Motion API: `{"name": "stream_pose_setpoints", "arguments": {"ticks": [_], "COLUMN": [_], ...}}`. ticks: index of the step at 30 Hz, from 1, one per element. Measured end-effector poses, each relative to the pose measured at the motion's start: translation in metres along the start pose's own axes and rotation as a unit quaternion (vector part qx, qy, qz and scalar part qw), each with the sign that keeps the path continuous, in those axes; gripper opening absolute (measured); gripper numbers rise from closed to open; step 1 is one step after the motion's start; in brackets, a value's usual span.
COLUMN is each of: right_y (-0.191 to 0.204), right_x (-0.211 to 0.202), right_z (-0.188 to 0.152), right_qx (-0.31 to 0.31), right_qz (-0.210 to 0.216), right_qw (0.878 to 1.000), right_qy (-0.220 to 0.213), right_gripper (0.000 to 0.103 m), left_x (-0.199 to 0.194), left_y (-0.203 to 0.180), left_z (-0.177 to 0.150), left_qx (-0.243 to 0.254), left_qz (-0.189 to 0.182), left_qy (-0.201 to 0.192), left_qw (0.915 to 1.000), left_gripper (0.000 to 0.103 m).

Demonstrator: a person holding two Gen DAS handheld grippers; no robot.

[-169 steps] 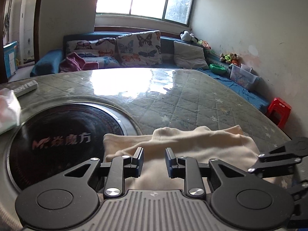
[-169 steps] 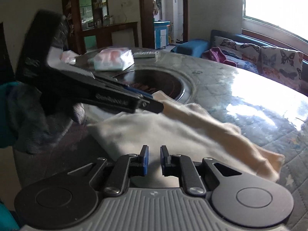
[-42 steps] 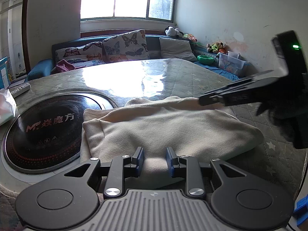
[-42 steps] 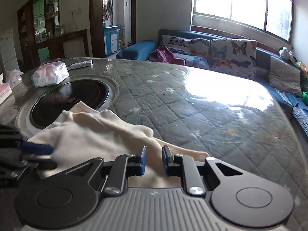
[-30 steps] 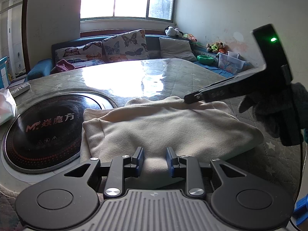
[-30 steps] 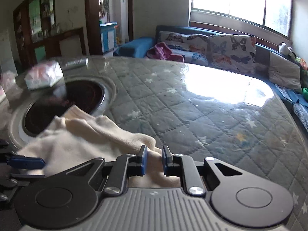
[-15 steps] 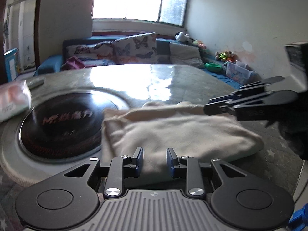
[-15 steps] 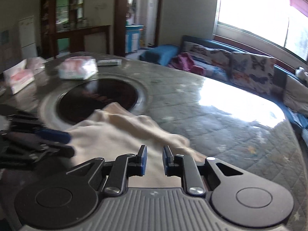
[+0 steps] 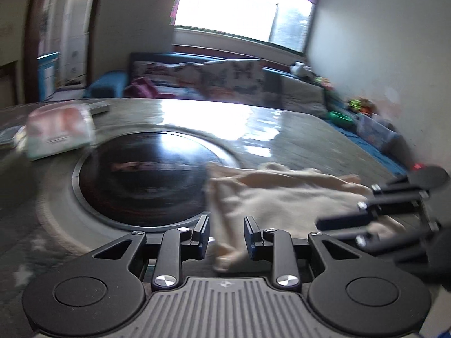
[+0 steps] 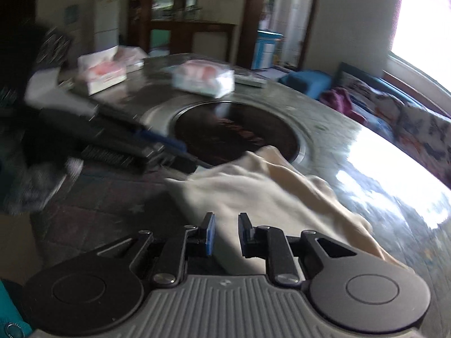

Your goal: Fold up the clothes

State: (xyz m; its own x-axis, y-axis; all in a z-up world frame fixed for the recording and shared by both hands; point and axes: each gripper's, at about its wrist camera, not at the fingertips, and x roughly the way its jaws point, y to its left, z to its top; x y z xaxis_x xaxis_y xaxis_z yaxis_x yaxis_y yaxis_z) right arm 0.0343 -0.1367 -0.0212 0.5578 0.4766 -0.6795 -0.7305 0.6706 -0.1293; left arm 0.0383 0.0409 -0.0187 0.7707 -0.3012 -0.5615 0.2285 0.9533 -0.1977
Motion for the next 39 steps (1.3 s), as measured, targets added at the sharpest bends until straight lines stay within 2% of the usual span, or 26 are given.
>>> {"name": "stream_pose_setpoints", "arguments": {"ticks": [2, 3, 5, 9, 15, 19, 23, 26, 30, 35, 38, 39], "right_y": [0.010, 0.016, 0.027, 0.044, 0.058, 0.056, 0.045, 0.034, 0.027, 0.031, 0.037, 0.039], "right_x": [0.005, 0.009, 0.016, 0.030, 0.044, 0.042, 0.033, 0.019, 0.003, 0.011, 0.022, 0.024], "right_z": [0.004, 0.006, 0.011, 0.016, 0.015, 0.016, 0.019, 0.023, 0.026, 0.022, 0.017, 0.016], "right_qx": [-0.018, -0.028, -0.048, -0.079, -0.103, -0.093, -0.057, -0.026, -0.012, -0.036, -0.058, -0.067], "right_qz": [0.009, 0.013, 0.017, 0.012, -0.020, -0.032, -0.021, -0.007, 0.000, 0.001, 0.002, 0.000], "right_qw": [1.000, 1.000, 0.999, 0.997, 0.994, 0.995, 0.998, 0.999, 0.999, 0.999, 0.998, 0.998], "right_qy": [0.000, 0.001, 0.002, 0.008, 0.018, 0.012, -0.003, -0.019, -0.037, -0.019, -0.012, -0.012], "right_gripper": [0.024, 0.027, 0.027, 0.027, 0.027, 0.016, 0.009, 0.002, 0.001, 0.004, 0.008, 0.017], "left_x": [-0.003, -0.004, -0.007, -0.008, -0.004, 0.002, 0.008, 0.012, 0.020, 0.014, 0.007, 0.006], "left_y": [0.012, 0.016, 0.023, 0.028, 0.029, 0.027, 0.026, 0.027, 0.027, 0.047, 0.055, 0.057], "left_z": [0.003, 0.005, 0.006, 0.006, 0.006, 0.008, 0.010, 0.013, 0.015, 0.019, 0.021, 0.021], "left_qx": [-0.024, -0.033, -0.044, -0.060, -0.092, -0.115, -0.144, -0.177, -0.220, -0.278, -0.277, -0.276], "left_qz": [0.008, 0.012, 0.019, 0.017, 0.002, -0.017, -0.035, -0.053, -0.064, -0.050, -0.031, -0.026], "left_qy": [0.002, 0.003, 0.003, 0.007, 0.019, 0.032, 0.044, 0.054, 0.070, 0.050, 0.049, 0.050], "left_qw": [0.9997, 0.9994, 0.9988, 0.9980, 0.9956, 0.9928, 0.9880, 0.9813, 0.9709, 0.9579, 0.9592, 0.9596], "left_gripper": [0.032, 0.036, 0.042, 0.046, 0.059, 0.061, 0.061, 0.061, 0.061, 0.061, 0.061, 0.061]}}
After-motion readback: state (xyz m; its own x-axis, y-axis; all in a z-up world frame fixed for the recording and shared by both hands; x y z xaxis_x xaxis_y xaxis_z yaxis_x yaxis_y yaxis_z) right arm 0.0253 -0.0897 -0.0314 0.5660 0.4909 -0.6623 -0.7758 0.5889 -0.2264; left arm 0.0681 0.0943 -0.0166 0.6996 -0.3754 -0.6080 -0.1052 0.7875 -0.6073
